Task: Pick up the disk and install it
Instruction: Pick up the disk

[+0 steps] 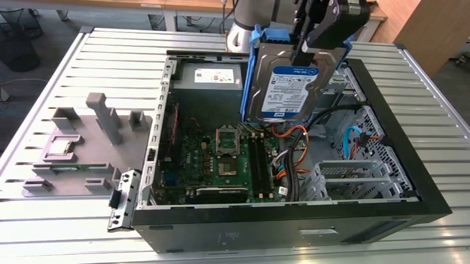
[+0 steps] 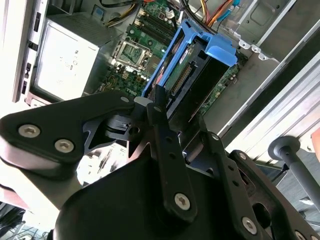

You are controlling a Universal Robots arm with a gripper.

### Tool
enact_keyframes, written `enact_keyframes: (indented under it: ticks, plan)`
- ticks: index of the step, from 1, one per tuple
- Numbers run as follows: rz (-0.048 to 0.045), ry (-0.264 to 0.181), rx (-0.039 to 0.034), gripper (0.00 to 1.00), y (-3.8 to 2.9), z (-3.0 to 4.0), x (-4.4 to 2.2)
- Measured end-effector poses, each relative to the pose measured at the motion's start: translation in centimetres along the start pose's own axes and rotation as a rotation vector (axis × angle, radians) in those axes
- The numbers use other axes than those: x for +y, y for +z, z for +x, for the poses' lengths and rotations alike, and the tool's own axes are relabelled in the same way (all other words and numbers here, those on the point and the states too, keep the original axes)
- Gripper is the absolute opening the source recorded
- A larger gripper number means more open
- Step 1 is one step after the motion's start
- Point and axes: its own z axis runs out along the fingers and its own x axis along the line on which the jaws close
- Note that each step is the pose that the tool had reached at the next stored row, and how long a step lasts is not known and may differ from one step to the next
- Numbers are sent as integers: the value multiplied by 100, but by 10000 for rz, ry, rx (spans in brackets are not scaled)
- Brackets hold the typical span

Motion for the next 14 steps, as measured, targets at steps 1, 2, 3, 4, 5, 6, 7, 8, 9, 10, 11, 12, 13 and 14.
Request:
enact_keyframes:
  ticks: [1, 2, 3, 4, 5, 6, 7, 8, 9, 10, 11, 12, 13, 14]
  plan:
    - [0, 0, 1, 35, -1, 4, -14]
    - [0, 0, 0, 35, -1, 9, -28]
    - [0, 0, 1, 35, -2, 14, -42]
    - [0, -1, 0, 35, -3, 21, -54]
    - [0, 0, 1, 35, -4, 29, -66]
    - [0, 0, 1, 35, -4, 36, -76]
    - [0, 0, 0, 35, -5, 44, -84]
    - [0, 0, 0, 35, -5, 53, -92]
    - [0, 0, 0, 35, -6, 61, -100]
    - [0, 0, 0, 35, -7, 70, -107]
    - [0, 0, 0, 35, -7, 79, -114]
    - [0, 0, 0, 35, -8, 88, -121]
    - [0, 0, 0, 35, -9, 97, -128]
    - [0, 0, 1, 35, -10, 105, -135]
